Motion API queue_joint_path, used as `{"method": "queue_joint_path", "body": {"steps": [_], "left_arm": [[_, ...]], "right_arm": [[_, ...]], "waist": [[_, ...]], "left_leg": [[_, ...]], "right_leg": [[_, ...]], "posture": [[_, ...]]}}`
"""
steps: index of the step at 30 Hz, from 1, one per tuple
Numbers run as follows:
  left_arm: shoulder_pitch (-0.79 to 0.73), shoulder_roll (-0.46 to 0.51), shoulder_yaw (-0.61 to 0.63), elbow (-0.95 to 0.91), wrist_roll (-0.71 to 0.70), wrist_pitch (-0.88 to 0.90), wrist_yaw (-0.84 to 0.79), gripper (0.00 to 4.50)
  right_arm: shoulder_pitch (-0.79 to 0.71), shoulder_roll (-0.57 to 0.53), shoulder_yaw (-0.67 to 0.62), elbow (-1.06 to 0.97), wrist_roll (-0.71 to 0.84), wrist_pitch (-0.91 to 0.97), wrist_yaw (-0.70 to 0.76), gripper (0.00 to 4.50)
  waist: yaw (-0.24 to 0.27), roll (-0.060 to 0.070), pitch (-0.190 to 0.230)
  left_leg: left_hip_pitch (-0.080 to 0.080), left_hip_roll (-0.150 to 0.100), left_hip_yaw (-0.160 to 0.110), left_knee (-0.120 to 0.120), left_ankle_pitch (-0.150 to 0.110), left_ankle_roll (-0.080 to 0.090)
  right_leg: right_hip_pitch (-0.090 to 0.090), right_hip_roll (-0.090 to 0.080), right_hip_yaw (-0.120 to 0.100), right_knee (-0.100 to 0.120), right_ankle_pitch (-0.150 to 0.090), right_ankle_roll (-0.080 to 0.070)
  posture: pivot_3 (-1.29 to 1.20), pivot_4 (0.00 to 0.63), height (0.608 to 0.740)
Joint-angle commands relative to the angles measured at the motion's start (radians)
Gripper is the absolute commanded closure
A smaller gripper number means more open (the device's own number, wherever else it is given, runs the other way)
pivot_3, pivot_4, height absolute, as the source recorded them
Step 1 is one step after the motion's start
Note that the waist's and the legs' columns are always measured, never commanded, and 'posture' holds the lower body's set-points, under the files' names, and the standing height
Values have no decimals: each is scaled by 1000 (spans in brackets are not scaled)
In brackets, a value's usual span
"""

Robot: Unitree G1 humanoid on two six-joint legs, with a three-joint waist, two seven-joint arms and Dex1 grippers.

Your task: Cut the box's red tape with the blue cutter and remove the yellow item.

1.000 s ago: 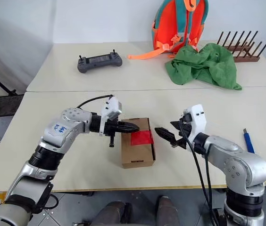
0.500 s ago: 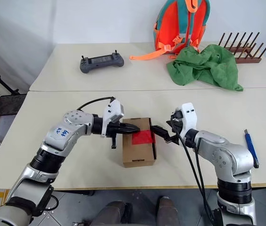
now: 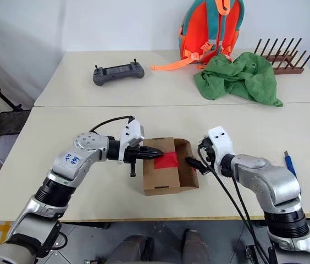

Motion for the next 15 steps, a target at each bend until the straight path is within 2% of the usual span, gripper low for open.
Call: {"method": "queue_joint_path", "body": {"steps": [1, 3, 6, 10, 12, 15], "left_arm": [[35, 12, -29, -2, 20, 17, -5, 4500], [38, 15, -27, -3, 22, 17, -3, 4500], [42, 16, -25, -9, 21, 21, 0, 4500], [44, 19, -24, -11, 21, 21, 0, 4500], [47, 20, -24, -16, 21, 23, 2, 4500], [44, 20, -27, -11, 23, 14, -2, 4500]], "right_arm": [[53, -46, 73, -10, -103, -141, 42, 10], [89, -39, 76, 11, -133, -212, 50, 10], [135, -93, 126, 39, -228, -342, 97, 10], [143, -59, 77, 62, -215, -371, 104, 10], [144, -43, 43, 60, -179, -345, 119, 10], [135, -5, -105, 83, 101, -92, 225, 10]], "waist": [[2, 0, 0], [1, -1, -1], [1, -2, -1], [1, -2, -1], [1, -2, -1], [1, -2, -1]], "left_leg": [[0, 0, 0, 0, 0, 0], [0, 0, -1, 0, 0, 0], [1, 0, 0, 0, 0, 0], [7, 1, -1, -1, 0, 0], [8, 1, -3, 0, 0, 0], [8, 1, -4, 0, 0, 0]], "right_leg": [[0, 0, 0, 0, 0, 0], [0, 0, -1, -1, 0, 0], [1, 0, 0, -1, 0, 0], [9, 1, -2, -7, 0, 0], [11, 0, -2, -9, 0, 0], [11, 0, 0, -9, 0, 0]], "posture": [[0, 150, 740], [0, 150, 740], [0, 150, 740], [0, 150, 740], [0, 150, 740], [0, 150, 740]]}}
